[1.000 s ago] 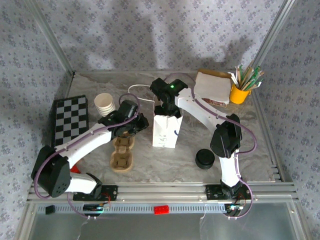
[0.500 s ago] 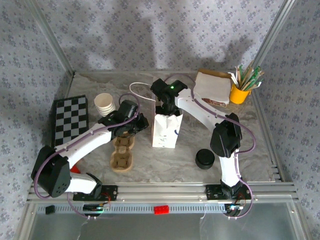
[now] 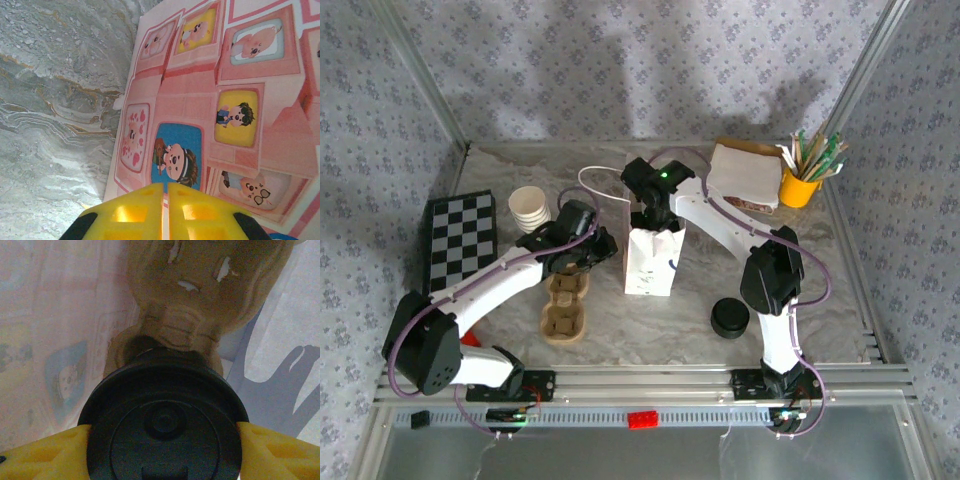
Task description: Pack the takeout coffee
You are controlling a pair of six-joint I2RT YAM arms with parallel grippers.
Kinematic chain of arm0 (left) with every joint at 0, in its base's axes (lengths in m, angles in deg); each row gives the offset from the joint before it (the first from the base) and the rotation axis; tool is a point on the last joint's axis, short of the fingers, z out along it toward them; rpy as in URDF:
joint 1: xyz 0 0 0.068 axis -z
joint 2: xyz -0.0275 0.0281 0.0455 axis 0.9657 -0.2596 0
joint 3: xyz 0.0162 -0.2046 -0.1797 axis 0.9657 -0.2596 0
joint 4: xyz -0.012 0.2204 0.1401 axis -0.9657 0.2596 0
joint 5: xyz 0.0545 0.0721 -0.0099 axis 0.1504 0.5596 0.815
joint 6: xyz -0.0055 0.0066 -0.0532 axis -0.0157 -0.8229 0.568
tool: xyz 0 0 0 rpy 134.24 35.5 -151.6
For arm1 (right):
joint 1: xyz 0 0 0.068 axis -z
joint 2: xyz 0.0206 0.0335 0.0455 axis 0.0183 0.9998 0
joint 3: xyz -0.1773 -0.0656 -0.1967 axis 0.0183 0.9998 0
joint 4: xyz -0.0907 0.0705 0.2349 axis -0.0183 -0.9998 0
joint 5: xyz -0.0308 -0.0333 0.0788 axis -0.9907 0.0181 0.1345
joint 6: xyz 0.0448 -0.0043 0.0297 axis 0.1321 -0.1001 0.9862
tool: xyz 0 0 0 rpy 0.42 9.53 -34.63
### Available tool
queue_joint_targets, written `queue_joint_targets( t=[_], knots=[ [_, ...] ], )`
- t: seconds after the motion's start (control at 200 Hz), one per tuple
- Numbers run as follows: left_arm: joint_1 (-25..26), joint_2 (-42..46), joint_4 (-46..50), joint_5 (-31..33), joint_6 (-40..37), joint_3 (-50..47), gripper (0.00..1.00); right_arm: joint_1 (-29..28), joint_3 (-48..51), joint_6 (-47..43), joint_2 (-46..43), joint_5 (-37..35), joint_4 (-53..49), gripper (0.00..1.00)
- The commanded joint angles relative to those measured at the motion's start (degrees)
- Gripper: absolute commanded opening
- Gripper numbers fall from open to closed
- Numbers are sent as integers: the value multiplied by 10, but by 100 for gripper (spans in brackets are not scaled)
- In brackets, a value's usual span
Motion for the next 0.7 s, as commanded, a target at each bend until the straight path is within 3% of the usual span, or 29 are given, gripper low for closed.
queue_joint_targets(
  t=[0.0,0.695],
  knots=[
    [2,13,7,2,-4,10,11,3,9,8,3,-18,-11,67],
    [3,7,3,-1,0,8,11,3,24,21,9,3,20,69]
  ],
)
